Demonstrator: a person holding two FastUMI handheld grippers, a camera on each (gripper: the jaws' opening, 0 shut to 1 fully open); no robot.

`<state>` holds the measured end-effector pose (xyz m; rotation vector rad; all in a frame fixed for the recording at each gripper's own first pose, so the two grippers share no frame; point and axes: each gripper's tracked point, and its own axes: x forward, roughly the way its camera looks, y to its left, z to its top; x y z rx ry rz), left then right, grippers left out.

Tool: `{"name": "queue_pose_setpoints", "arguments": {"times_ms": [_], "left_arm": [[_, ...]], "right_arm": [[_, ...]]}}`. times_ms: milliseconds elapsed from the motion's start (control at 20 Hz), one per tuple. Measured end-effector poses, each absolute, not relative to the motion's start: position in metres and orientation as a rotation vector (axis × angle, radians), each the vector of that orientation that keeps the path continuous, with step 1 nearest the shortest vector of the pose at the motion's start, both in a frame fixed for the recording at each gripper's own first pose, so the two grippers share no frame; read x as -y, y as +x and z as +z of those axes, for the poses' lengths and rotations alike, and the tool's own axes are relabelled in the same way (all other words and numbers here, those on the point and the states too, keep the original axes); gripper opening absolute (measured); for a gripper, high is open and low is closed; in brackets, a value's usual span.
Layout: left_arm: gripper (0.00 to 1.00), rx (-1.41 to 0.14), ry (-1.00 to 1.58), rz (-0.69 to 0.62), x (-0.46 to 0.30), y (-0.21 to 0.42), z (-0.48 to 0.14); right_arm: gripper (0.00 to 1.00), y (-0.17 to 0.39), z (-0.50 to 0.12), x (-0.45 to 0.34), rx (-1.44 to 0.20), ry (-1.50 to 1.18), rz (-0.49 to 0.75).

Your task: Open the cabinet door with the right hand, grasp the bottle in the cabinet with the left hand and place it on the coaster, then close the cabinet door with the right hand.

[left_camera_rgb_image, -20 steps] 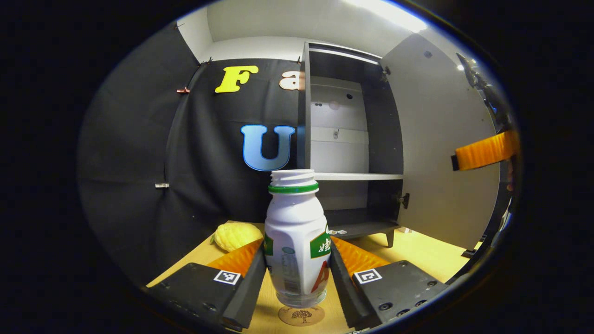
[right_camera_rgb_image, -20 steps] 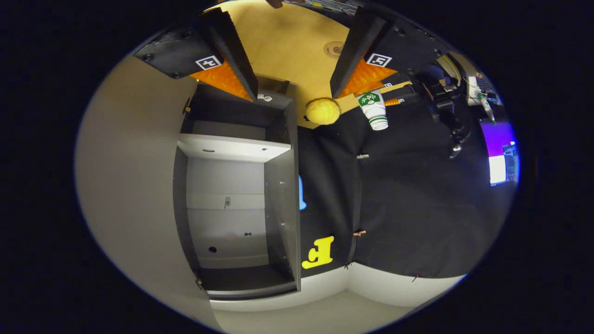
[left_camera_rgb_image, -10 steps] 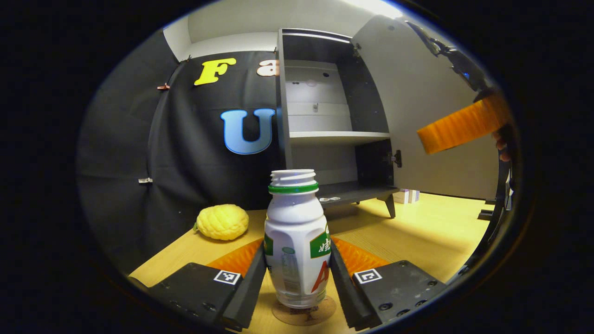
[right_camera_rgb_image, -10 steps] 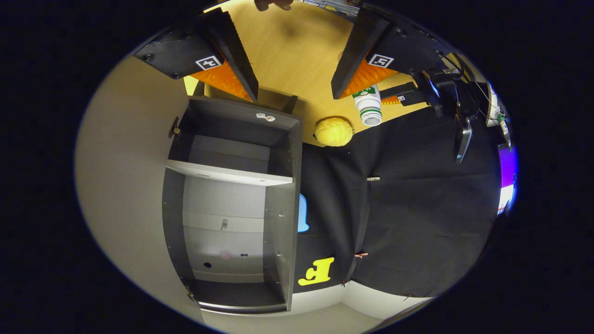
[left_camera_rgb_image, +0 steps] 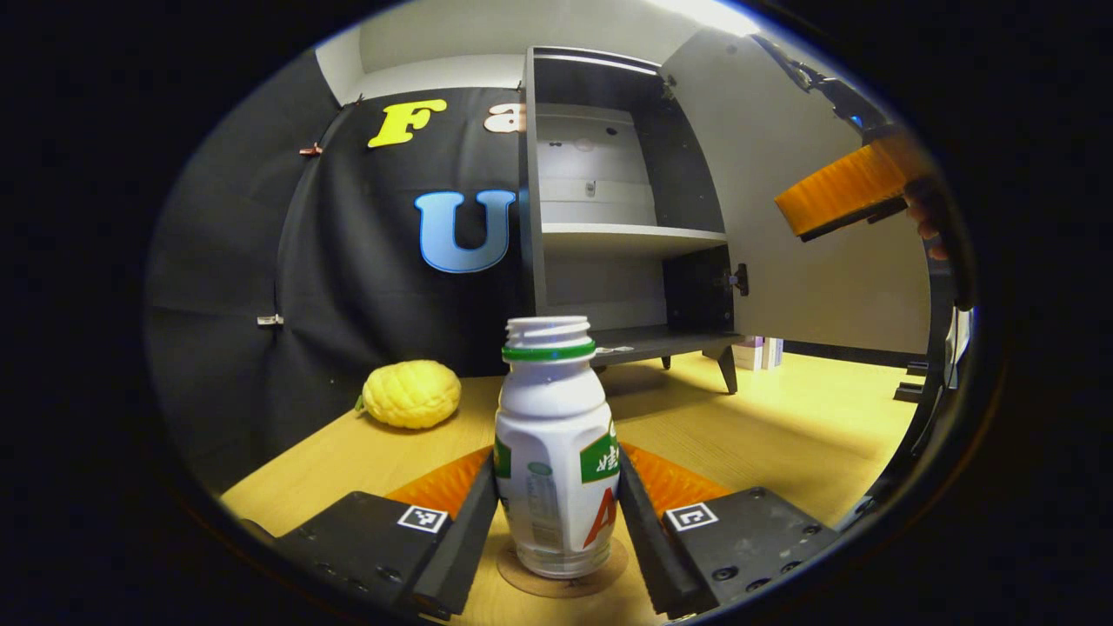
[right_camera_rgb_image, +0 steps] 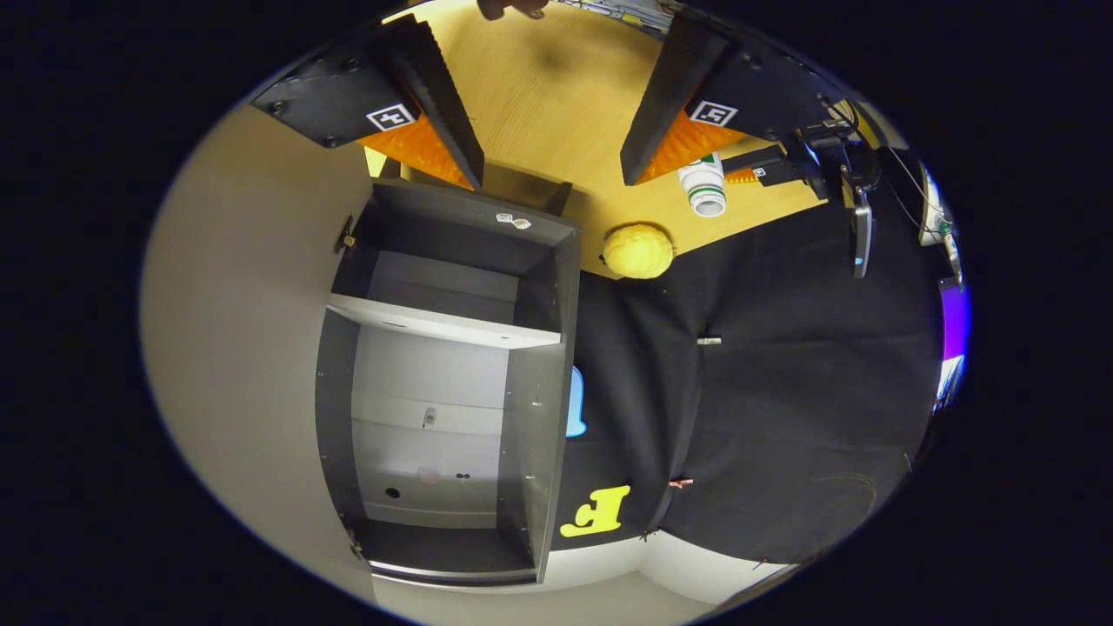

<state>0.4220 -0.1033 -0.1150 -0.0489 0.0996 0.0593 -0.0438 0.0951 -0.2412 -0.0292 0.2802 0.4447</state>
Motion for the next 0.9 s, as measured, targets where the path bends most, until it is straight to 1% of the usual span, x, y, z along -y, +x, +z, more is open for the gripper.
{"name": "queue_pose_setpoints", "arguments": {"times_ms": [200, 300, 350, 400, 550, 650, 750, 850, 900], "left_arm": [[0.78, -0.152, -0.031, 0.034, 0.103, 0.421, -0.127], [0.86, -0.173, -0.071, 0.024, 0.109, 0.417, -0.125], [0.91, -0.164, -0.083, 0.018, 0.112, 0.418, -0.119], [0.94, -0.15, -0.088, 0.018, 0.112, 0.421, -0.116], [0.96, -0.114, -0.062, 0.012, 0.108, 0.432, -0.097], [0.96, -0.095, -0.017, 0.013, 0.098, 0.44, -0.078], [0.95, -0.067, 0.007, 0.017, 0.089, 0.449, -0.039], [0.95, -0.048, -0.033, 0.027, 0.087, 0.455, 0.004], [0.95, -0.039, -0.077, 0.008, 0.092, 0.456, 0.026]], "right_arm": [[0.98, -0.048, -0.239, -0.097, -0.274, -0.048, 0.454], [0.98, -0.051, -0.242, -0.101, -0.282, -0.053, 0.464], [0.98, -0.054, -0.243, -0.103, -0.287, -0.059, 0.468], [0.98, -0.056, -0.242, -0.105, -0.285, -0.065, 0.472], [0.98, -0.058, -0.233, -0.103, -0.273, -0.113, 0.461], [0.98, -0.063, -0.212, -0.1, -0.247, -0.121, 0.453], [0.98, -0.067, -0.188, -0.094, -0.227, -0.111, 0.439], [0.98, -0.066, -0.157, -0.08, -0.199, -0.101, 0.397], [0.98, -0.066, -0.141, -0.073, -0.186, -0.09, 0.377]]}}
